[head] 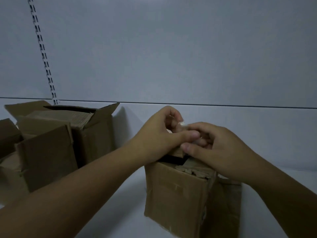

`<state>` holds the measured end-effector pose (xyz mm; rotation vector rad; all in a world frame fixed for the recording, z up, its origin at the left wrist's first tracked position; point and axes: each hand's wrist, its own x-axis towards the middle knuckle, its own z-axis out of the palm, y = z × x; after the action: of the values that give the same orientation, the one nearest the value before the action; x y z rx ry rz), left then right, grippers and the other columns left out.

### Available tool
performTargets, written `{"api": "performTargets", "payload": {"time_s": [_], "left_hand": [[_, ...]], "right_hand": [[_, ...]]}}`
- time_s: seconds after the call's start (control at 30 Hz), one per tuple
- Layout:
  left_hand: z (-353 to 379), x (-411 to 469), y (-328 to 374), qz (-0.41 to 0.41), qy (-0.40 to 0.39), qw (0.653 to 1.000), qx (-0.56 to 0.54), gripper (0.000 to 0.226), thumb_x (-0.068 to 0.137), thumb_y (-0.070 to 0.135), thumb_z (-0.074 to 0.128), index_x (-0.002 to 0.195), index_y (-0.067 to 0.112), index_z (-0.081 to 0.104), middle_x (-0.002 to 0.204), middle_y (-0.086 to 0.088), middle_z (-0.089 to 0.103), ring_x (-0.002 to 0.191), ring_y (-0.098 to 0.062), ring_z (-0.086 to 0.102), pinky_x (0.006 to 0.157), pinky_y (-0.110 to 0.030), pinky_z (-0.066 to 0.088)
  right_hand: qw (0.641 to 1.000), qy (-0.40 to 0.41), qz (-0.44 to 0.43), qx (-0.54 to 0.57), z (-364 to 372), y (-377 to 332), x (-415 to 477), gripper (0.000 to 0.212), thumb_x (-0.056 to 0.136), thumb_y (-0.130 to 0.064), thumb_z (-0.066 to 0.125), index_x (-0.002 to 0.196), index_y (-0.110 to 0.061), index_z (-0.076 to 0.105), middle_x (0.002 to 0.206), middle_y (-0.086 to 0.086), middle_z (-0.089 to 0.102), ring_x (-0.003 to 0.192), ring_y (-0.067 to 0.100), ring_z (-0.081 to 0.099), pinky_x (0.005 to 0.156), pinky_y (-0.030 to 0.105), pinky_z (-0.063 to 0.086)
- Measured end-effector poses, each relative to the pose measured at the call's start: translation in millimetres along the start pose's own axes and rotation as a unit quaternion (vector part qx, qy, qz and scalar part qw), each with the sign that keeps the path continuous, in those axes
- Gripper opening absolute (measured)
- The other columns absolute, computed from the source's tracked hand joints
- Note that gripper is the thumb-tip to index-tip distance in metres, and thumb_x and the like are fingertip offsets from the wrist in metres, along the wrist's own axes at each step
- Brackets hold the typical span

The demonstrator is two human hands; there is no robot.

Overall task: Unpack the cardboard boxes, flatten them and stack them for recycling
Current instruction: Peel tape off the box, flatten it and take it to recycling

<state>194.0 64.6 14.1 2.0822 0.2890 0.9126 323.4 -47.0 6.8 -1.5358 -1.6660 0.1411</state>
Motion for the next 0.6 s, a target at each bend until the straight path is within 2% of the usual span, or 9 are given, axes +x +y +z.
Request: {"api": "performTargets", "payload": {"time_s": [0.07,0.13,0.17,0.23,0.3,0.37,0.43,0.5,0.6], "left_hand": [[-6,-9,4,0.012,0.035,0.993,0.112,0.068,0.050,0.068,0.067,0.104,0.037,0.041,0.081,0.006,0.055,0.072,-0.009,0.053,0.065,-0.027,0.047],[-16,-21,7,-0.008,0.027,0.989,0.147,0.079,0.047,0.072,0.058,0.116,0.040,0.036,0.088,0.008,0.054,0.081,-0.007,0.056,0.070,-0.025,0.051],[-21,-28,6,-0.017,0.015,0.991,0.129,0.082,0.046,0.070,0.062,0.118,0.040,0.038,0.091,0.009,0.055,0.084,-0.006,0.057,0.071,-0.022,0.052],[-28,-46,2,-0.026,-0.010,0.998,0.052,0.078,0.045,0.060,0.077,0.115,0.042,0.047,0.096,0.009,0.059,0.088,-0.006,0.061,0.073,-0.018,0.052],[-28,-62,-5,-0.013,-0.007,1.000,0.027,0.078,0.044,0.052,0.086,0.113,0.047,0.050,0.102,0.013,0.061,0.091,-0.005,0.063,0.078,-0.019,0.052],[-24,-73,-13,0.001,0.027,1.000,0.015,0.079,0.044,0.048,0.083,0.114,0.053,0.047,0.106,0.020,0.063,0.099,-0.001,0.062,0.087,-0.019,0.050],[-20,-80,-21,0.009,0.065,0.998,-0.007,0.078,0.047,0.045,0.082,0.115,0.054,0.045,0.109,0.021,0.064,0.105,-0.002,0.061,0.092,-0.022,0.049],[-15,-85,-30,0.018,0.103,0.995,-0.003,0.073,0.051,0.042,0.082,0.114,0.054,0.047,0.110,0.025,0.064,0.106,0.002,0.059,0.093,-0.020,0.048],[-9,-89,-37,0.036,0.142,0.989,0.008,0.059,0.057,0.043,0.079,0.108,0.057,0.053,0.111,0.032,0.062,0.104,0.006,0.059,0.086,-0.012,0.047]], "right_hand": [[0.999,-0.027,-0.009,0.015,1,-6,4,0.028,0.065,-0.055,0.067,0.085,-0.036,0.066,0.074,-0.010,0.068,0.070,0.006,0.063,0.067,0.027,0.053],[0.999,-0.039,-0.022,0.001,0,-9,6,0.027,0.063,-0.055,0.066,0.076,-0.031,0.068,0.072,-0.016,0.066,0.067,0.004,0.062,0.060,0.016,0.049],[0.999,-0.042,-0.027,-0.019,0,-11,7,0.030,0.062,-0.057,0.065,0.073,-0.028,0.068,0.071,-0.020,0.065,0.067,0.001,0.060,0.057,0.013,0.046],[0.996,-0.059,-0.038,-0.052,1,-17,7,0.023,0.065,-0.047,0.070,0.068,-0.026,0.066,0.070,-0.025,0.061,0.066,-0.002,0.057,0.056,0.010,0.042],[0.993,-0.087,-0.051,-0.057,2,-21,9,0.018,0.068,-0.035,0.077,0.062,-0.024,0.064,0.069,-0.021,0.062,0.063,-0.001,0.056,0.054,0.011,0.041],[0.991,-0.116,-0.050,-0.047,1,-26,12,0.020,0.070,-0.030,0.078,0.059,-0.021,0.064,0.068,-0.010,0.064,0.059,0.000,0.056,0.053,0.011,0.039],[0.993,-0.113,-0.035,-0.012,-2,-27,15,0.024,0.072,-0.032,0.074,0.059,-0.016,0.064,0.065,-0.003,0.065,0.055,0.001,0.054,0.052,0.013,0.040],[0.994,-0.089,-0.003,0.057,-3,-26,15,0.026,0.077,-0.027,0.070,0.054,-0.018,0.061,0.056,-0.007,0.062,0.052,0.001,0.053,0.051,0.013,0.041],[0.987,-0.066,0.033,0.142,3,-21,14,0.032,0.078,-0.021,0.067,0.047,-0.023,0.058,0.049,-0.013,0.057,0.049,-0.002,0.051,0.049,0.009,0.040]]}}
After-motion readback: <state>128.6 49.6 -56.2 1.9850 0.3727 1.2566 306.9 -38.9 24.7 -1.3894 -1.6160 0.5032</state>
